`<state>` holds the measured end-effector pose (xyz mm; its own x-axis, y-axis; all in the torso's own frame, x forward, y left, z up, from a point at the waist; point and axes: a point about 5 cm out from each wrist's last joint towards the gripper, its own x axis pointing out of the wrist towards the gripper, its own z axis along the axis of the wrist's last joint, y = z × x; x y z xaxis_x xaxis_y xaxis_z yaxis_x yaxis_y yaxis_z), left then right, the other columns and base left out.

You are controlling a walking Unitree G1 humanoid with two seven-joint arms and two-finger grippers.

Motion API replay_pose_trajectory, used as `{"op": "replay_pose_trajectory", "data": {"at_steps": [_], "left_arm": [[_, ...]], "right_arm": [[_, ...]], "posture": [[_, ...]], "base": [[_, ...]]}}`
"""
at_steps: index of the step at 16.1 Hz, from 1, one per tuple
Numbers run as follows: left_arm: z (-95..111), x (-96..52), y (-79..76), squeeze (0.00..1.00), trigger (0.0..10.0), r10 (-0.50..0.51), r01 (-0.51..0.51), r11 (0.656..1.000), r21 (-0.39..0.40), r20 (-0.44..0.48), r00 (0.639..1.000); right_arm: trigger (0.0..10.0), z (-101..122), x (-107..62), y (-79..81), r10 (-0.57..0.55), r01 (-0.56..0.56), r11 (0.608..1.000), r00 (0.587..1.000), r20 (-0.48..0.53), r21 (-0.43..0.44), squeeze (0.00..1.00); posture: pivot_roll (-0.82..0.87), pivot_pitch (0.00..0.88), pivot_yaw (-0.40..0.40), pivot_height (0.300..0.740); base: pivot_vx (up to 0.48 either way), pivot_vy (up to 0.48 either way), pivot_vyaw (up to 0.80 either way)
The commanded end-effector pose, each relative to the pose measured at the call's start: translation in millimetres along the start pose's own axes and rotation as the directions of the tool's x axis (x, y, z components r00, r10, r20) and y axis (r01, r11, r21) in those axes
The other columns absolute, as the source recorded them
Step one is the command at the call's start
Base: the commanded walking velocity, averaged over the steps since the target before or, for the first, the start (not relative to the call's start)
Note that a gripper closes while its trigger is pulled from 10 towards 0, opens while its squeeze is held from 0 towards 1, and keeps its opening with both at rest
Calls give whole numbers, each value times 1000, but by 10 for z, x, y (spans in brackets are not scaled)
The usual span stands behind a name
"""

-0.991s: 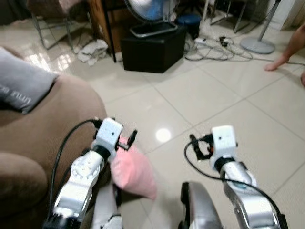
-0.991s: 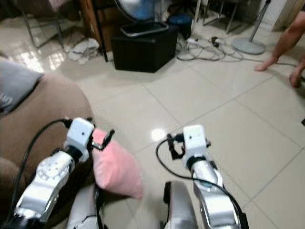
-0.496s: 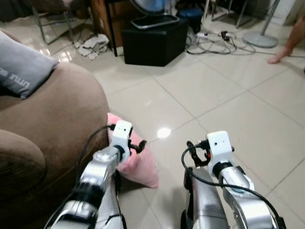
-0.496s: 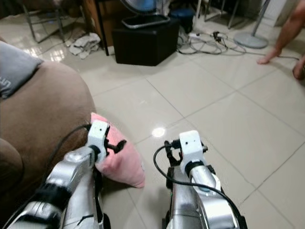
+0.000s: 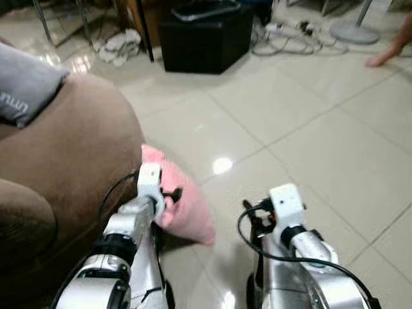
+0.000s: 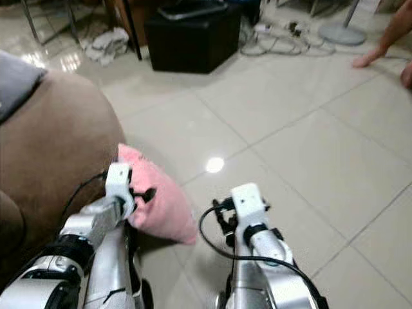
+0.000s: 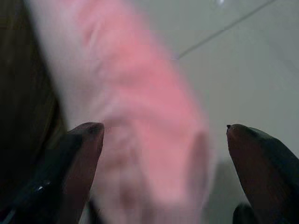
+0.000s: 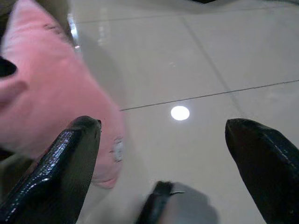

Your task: Move the pillow to the sofa from floor

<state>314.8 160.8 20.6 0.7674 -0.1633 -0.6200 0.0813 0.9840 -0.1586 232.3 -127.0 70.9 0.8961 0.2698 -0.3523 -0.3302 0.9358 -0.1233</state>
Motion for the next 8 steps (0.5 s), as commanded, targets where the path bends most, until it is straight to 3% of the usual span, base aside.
{"op": "replay_pose_trajectory", "data": {"at_steps": [1, 2, 4, 8], "left_arm": [[4, 3, 60, 1000, 10000, 29, -29, 1000, -13, -5, 1000], [-1, 4, 74, 1000, 10000, 34, -34, 999, -23, -11, 999], [-16, 26, 46, 1000, 10000, 9, -15, 987, -158, -33, 999], [-57, 55, -26, 1000, 10000, -20, 8, 980, -197, -59, 998]], "right_arm": [[10000, 91, 9, 28, 20, -19, 1000, 999, 29, -22, 0], [10000, 110, 9, 43, 25, -24, 999, 999, 34, -23, 0], [10000, 149, 29, 86, 37, -36, 999, 998, 44, -19, 0], [10000, 160, 21, 152, 52, -51, 999, 998, 40, -19, 0]], "posture": [[-68, 192, 63, 480], [-62, 217, 71, 480], [-54, 241, 76, 480], [-56, 272, 81, 480]], "base": [[0, 0, 0], [0, 0, 0], [0, 0, 0], [0, 0, 0]]}}
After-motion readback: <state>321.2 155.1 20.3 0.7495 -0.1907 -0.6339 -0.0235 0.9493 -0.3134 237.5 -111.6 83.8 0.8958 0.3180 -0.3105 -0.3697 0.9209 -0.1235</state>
